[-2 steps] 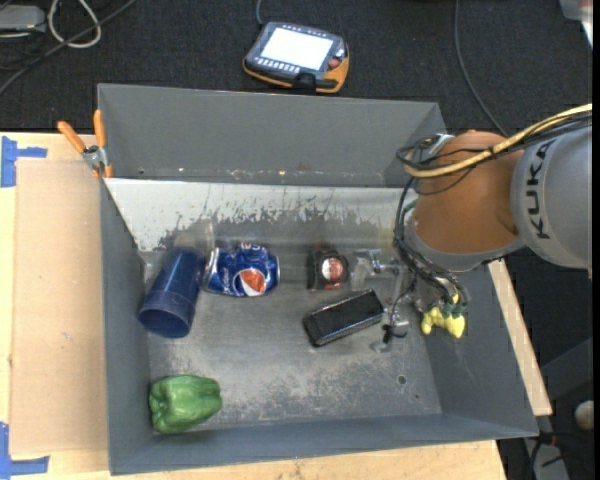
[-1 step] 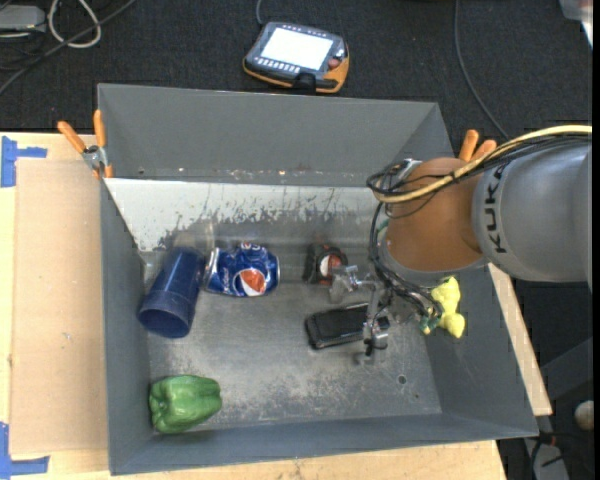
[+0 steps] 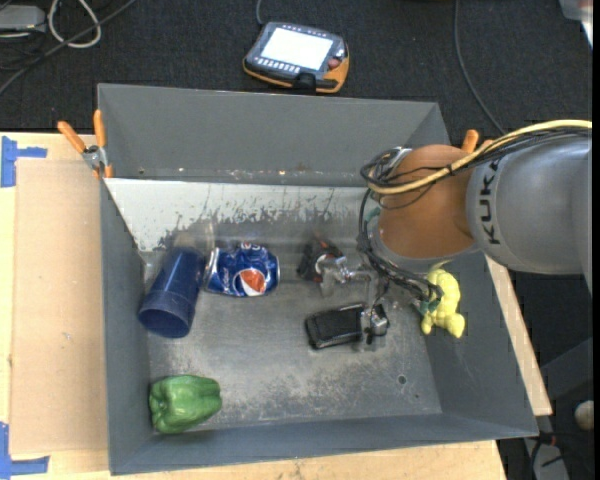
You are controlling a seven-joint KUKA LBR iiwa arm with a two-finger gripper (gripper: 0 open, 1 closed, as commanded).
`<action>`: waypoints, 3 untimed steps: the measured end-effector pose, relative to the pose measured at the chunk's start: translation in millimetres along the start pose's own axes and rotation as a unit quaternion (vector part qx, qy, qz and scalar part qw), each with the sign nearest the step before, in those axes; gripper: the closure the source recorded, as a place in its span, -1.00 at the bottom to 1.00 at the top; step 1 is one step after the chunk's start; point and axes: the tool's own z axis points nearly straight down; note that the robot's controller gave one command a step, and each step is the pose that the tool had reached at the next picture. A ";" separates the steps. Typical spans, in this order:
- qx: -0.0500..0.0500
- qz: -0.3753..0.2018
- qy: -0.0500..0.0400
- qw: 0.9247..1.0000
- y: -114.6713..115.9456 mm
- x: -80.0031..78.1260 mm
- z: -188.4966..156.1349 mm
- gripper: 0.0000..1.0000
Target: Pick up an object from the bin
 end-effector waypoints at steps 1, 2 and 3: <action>-0.002 0.085 0.003 0.996 -0.7 18.5 2.5 1.00; -0.002 0.085 0.003 0.996 -0.7 18.5 2.5 1.00; -0.004 0.085 0.007 0.996 1.0 20.7 -36.0 1.00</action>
Offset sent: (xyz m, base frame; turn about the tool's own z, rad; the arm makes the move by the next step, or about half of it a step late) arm 0.0000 0.0000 0.0000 0.0000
